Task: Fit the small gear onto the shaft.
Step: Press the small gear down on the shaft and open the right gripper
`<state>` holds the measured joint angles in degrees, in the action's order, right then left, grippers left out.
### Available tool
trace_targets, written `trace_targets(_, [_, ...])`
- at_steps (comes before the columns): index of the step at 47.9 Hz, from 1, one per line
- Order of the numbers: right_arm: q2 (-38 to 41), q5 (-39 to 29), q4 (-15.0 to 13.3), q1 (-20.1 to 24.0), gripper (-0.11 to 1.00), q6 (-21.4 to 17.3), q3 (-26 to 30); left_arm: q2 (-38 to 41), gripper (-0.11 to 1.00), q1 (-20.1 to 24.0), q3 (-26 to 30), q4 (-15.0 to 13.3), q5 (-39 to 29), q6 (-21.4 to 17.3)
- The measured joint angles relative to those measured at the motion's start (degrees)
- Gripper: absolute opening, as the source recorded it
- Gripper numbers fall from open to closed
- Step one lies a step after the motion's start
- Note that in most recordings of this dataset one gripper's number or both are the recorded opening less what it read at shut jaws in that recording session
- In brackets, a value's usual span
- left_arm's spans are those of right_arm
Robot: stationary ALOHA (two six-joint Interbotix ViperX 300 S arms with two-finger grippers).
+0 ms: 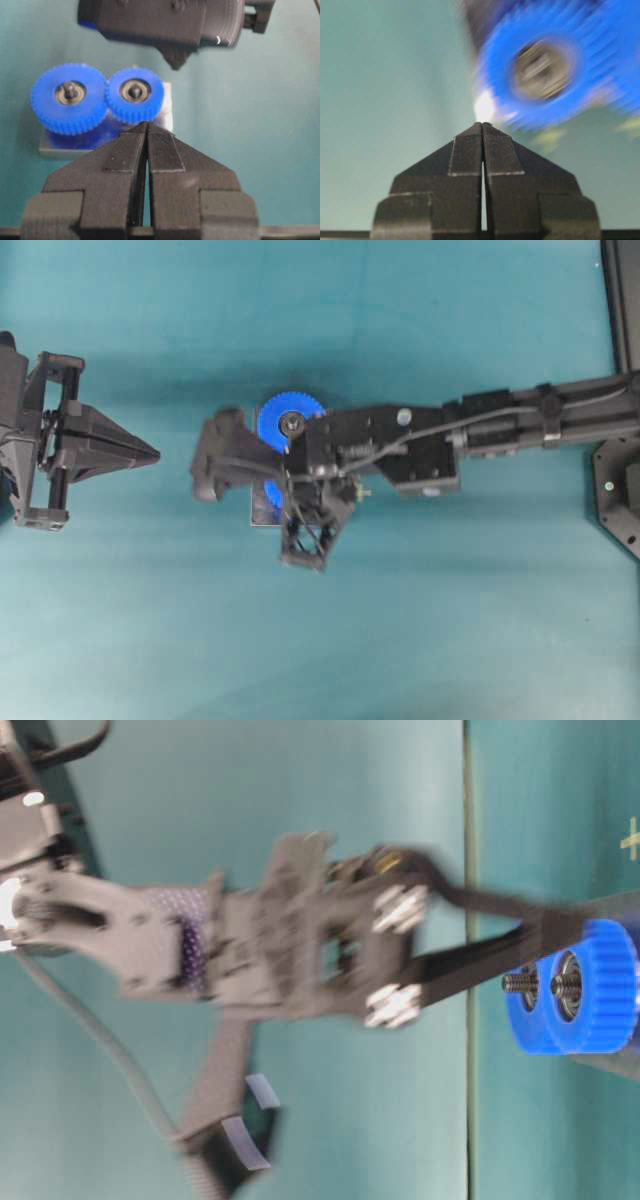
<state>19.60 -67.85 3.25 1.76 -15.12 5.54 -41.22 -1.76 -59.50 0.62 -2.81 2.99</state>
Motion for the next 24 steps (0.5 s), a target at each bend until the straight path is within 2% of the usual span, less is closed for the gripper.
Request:
trace_targets(5, [0.18, 0.18, -1.58, -2.2, -0.01, 0.0, 2.2, 0.0, 0.0, 0.0, 0.09, 0.0, 0.0, 0.0])
trace_targets(11, [2.02, 0.09, -2.2, -4.57, -0.01, 0.26, 3.87, -0.18, 0.0, 0.0, 0.0, 0.0, 0.0, 0.0])
trace_targets(24, [5.45, 0.26, -1.93, -5.19, -0.01, 1.32, 4.22, -0.7, 0.0, 0.0, -0.35, 0.0, 0.0, 0.0])
